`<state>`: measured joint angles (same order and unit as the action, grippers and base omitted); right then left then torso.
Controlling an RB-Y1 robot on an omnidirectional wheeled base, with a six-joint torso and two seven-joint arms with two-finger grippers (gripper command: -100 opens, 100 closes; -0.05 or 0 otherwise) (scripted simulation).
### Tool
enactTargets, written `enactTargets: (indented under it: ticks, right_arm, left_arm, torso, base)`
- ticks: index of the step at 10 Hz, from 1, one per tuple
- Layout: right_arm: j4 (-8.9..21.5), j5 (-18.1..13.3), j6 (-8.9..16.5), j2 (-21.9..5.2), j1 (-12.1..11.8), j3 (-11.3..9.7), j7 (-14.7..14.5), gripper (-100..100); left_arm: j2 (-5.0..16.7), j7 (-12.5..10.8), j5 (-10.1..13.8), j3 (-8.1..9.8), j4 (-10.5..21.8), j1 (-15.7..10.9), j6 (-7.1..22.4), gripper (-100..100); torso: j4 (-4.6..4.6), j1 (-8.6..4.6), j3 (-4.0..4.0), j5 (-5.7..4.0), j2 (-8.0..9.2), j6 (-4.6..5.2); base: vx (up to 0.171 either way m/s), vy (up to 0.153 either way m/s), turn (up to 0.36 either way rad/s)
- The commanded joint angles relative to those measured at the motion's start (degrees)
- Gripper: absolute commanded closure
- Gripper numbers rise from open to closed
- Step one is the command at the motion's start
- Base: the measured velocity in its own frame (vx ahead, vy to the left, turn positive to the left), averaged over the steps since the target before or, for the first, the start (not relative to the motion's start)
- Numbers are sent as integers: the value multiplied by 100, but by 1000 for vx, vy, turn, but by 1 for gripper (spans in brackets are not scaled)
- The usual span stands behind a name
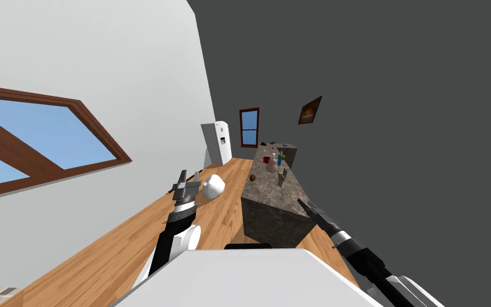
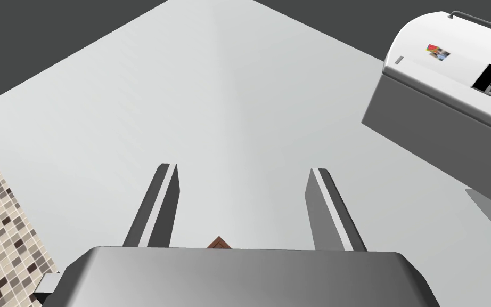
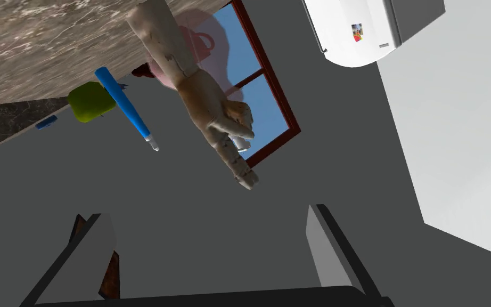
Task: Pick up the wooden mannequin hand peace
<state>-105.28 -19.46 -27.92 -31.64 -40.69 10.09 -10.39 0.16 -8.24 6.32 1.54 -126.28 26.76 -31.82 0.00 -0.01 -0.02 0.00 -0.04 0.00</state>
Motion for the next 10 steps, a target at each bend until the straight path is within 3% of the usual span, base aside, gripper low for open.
enactTargets:
  ticks: [1,10]
  right_arm:
    - [138,-134,36,-181,-106,62,-85,-100]
    - [1243,-713,270,-1415,-227,667,-562,-100]
  left_arm:
    - [0,0,0,0,0,0,0,0]
    - [0,0,0,0,0,0,0,0]
  torso:
    - [0,0,0,0,0,0]
    - [-1,27,-3,6,-6,-1]
  base:
    - [1,12,156]
    - [7,57,165]
